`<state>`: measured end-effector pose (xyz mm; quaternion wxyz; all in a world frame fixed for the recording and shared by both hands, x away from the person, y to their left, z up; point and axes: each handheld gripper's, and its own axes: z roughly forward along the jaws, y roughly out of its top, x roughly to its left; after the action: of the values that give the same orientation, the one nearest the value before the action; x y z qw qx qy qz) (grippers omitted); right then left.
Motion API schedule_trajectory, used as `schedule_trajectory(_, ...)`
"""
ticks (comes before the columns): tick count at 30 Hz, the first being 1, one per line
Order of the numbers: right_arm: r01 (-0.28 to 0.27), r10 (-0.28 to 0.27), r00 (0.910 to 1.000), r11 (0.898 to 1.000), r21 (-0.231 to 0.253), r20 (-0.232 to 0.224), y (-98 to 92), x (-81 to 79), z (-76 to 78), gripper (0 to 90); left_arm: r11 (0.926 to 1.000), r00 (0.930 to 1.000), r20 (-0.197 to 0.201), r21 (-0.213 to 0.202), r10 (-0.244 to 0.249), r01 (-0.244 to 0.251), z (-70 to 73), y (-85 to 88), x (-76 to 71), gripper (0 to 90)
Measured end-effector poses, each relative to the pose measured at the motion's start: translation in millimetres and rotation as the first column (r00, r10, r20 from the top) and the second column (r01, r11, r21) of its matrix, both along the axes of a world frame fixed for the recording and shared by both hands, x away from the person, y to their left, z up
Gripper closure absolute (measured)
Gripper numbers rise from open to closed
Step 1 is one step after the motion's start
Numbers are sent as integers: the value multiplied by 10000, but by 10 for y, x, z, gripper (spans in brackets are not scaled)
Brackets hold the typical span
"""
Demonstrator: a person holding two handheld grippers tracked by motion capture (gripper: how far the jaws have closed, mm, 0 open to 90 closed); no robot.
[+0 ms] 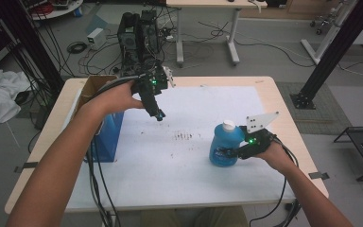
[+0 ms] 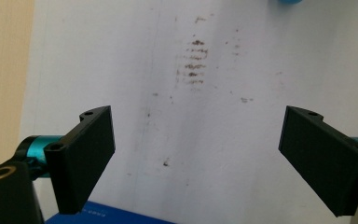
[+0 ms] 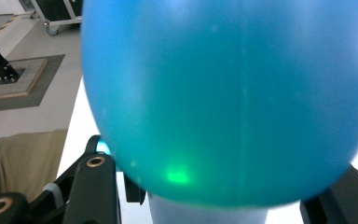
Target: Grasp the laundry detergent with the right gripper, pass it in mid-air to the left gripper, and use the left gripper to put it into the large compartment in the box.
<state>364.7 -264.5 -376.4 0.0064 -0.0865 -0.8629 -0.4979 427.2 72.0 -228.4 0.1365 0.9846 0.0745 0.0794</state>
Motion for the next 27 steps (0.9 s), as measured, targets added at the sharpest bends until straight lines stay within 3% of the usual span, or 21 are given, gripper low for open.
schedule_trajectory(5, -108, 108, 9999, 9999, 52, 5, 14, -42, 125, 439, 9988, 9988, 64, -44, -482, 482, 82, -121, -140, 106)
schedule_trajectory(8, -252, 253, 9994, 9997, -30, 252, 57, -72, 198, 439, 9973, 9973, 27, -77, -733, 734, 123, -193, -220, 106)
schedule_trajectory(13, -424, 425, 9991, 9986, -330, 33, 94, -204, 326, 438, 9946, 9948, 31, -169, -1021, 1022, 169, -278, -333, 106)
schedule_trajectory(15, -517, 542, 9962, 9980, -376, 688, 99, -226, 362, 438, 9937, 9936, 112, -88, -1120, 1121, 172, -306, -369, 106)
schedule_trajectory(16, -466, 493, 9956, 9983, -350, 793, 89, -246, 374, 438, 9933, 9934, 117, -140, -1144, 1145, 166, -317, -386, 106)
schedule_trajectory(17, -333, 355, 9984, 9983, -486, 442, 69, -296, 390, 438, 9930, 9930, 139, -114, -1175, 1177, 166, -329, -402, 106)
schedule_trajectory(18, -360, 388, 9954, 9988, -336, 874, 61, -295, 398, 438, 9925, 9925, 139, -124, -1217, 1219, 163, -338, -418, 106)
schedule_trajectory(27, 177, -102, 9915, 9982, -570, 1298, 56, -622, 587, 438, 9903, 9901, 258, -170, -1377, 1381, 176, -371, -539, 106)
